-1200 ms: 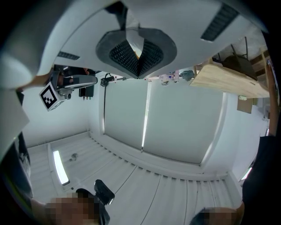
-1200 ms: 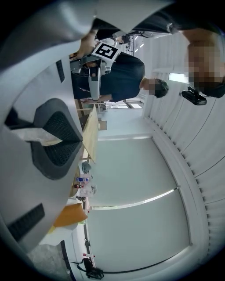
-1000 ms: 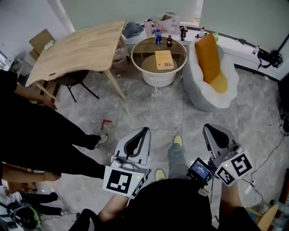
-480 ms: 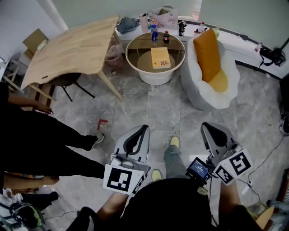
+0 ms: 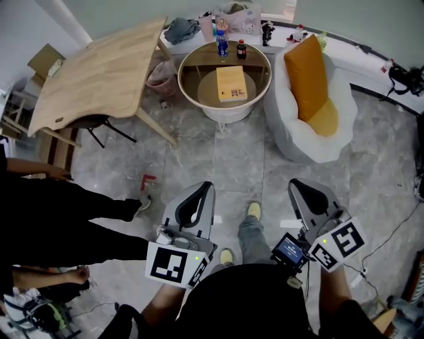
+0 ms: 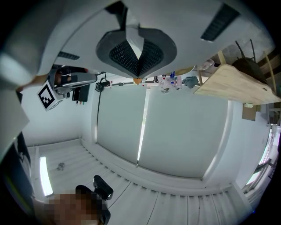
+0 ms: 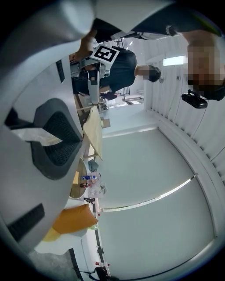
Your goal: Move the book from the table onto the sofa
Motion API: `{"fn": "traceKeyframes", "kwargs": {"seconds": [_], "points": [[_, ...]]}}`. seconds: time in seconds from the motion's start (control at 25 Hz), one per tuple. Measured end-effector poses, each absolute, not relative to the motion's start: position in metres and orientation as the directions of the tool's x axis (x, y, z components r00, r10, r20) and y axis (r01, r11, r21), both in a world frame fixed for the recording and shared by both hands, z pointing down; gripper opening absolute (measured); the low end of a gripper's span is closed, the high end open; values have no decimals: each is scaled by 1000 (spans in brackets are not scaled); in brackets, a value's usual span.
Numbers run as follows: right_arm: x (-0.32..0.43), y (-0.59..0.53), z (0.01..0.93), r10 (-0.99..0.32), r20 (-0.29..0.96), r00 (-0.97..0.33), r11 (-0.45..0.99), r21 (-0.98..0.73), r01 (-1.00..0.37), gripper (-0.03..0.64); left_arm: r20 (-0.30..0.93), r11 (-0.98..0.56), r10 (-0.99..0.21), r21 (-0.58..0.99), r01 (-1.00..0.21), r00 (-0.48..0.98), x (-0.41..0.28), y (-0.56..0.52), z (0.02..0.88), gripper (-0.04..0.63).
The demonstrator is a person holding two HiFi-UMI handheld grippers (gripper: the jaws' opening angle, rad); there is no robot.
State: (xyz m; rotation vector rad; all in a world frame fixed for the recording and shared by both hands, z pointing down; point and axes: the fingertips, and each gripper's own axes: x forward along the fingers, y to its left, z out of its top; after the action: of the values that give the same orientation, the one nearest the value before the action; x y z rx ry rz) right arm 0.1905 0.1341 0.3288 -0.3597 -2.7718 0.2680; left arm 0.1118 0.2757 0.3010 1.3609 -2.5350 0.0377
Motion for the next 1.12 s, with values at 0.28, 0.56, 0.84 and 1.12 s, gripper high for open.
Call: {"fn": "traceKeyframes", "kwargs": {"seconds": [0.28, 0.56, 0.84, 1.12], "points": [[160, 82, 330, 273, 300, -914, 950, -233, 208, 11, 251, 553, -819, 107, -826, -516, 84, 222, 297, 9], [139, 54, 340, 294, 296, -909, 938, -271, 215, 11, 285, 558, -805, 68, -827, -520, 62, 198, 304, 9], [122, 41, 341, 327, 285, -901, 929, -271, 251, 11, 283, 569, -797, 53, -821, -534, 49, 178, 301, 9], [122, 30, 340, 322, 273, -907, 928, -281, 245, 11, 275, 575, -794, 50, -817, -542, 49, 167, 296, 9]]}}
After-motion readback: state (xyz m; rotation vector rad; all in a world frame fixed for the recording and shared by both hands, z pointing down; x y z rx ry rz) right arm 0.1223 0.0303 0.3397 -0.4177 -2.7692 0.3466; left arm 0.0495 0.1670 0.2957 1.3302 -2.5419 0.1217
